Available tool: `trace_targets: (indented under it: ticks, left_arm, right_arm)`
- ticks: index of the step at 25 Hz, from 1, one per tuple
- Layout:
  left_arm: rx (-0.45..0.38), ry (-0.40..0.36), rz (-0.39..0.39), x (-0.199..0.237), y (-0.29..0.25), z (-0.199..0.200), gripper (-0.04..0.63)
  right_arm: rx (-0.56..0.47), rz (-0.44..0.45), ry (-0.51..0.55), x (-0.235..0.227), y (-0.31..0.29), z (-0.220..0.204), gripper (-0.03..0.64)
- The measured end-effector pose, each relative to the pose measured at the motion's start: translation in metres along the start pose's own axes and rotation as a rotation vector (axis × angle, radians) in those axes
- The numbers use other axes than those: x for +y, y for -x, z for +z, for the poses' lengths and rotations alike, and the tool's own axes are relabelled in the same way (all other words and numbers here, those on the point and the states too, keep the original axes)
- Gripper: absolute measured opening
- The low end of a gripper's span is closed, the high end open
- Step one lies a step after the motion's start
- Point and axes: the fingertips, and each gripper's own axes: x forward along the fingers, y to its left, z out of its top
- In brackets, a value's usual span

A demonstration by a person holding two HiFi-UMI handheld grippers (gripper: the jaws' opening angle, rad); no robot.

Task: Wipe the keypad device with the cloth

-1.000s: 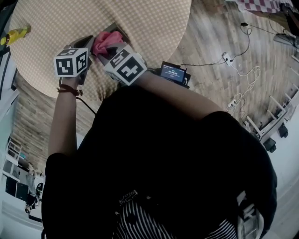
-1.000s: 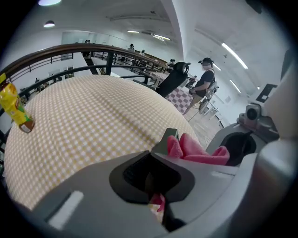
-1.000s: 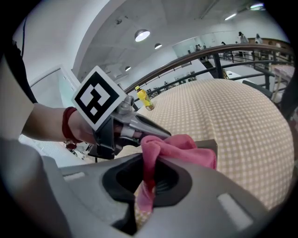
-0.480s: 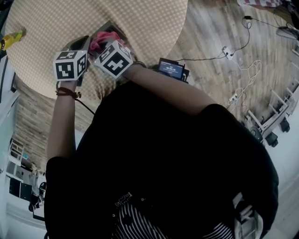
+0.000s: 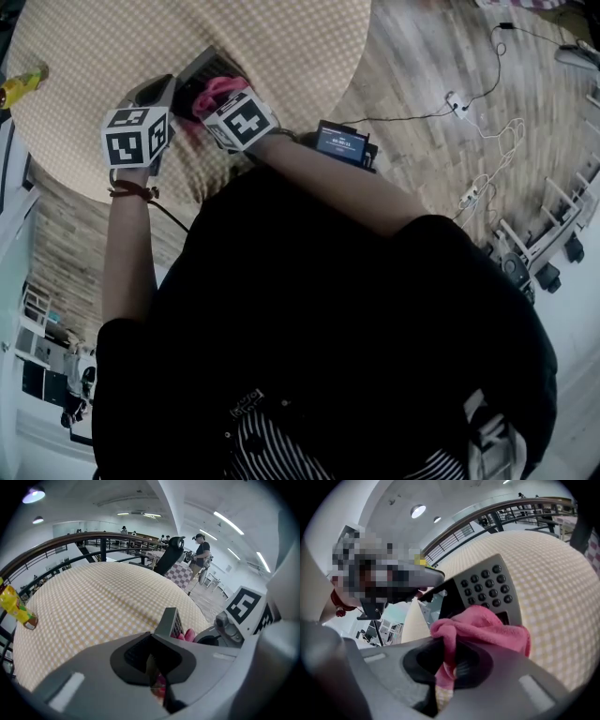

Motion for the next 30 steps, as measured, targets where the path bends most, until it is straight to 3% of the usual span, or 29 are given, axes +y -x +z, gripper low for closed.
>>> trace_targets:
  ticks: [11, 17, 24, 30]
  left_arm:
    - [-0.001, 0.011, -0.011, 0.000, -0.002, -0.001, 0.000]
    - [-0.015, 0.018, -0.044, 0.001, -0.003, 0.001, 0.000]
    - [-0.024, -0.022, 0.011, -0.002, -0.001, 0.003, 0.001]
    - [-0.047, -0.006, 0.008, -0.002, 0.000, 0.002, 0.002]
  right_arm:
    - [0.018, -0.004, 0.011, -0.004, -0.004, -0.010, 0.032]
    - [-0.087, -0.011, 0.099, 0.006, -0.001, 0.009, 0.032]
    - [-0.212, 0.103, 0.233, 0.047, 0.010, 0.054, 0.032]
    - [-0.177, 0.091, 0.181, 0.037, 0.001, 0.043, 0.032]
